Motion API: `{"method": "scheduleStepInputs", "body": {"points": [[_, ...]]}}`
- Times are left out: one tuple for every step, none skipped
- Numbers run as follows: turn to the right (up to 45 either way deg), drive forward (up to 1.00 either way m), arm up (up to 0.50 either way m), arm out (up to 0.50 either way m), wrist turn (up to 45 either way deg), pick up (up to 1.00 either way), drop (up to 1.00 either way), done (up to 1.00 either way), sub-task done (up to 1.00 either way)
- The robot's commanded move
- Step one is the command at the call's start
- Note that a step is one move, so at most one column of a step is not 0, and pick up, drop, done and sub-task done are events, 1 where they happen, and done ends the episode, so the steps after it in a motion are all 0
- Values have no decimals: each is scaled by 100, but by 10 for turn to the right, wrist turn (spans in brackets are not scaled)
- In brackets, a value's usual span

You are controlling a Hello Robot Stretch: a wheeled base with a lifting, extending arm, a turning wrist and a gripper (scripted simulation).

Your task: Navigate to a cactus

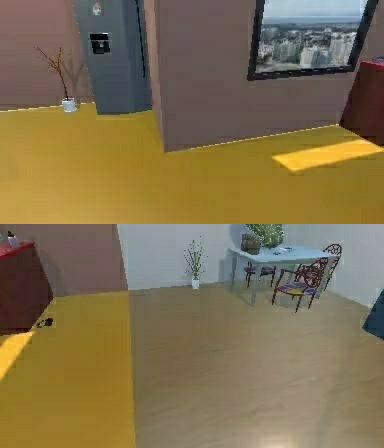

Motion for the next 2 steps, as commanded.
{"method": "scheduleStepInputs", "body": {"points": [[450,0,0,0,0,0,0,0,0],[450,0,0,0,0,0,0,0,0]]}}
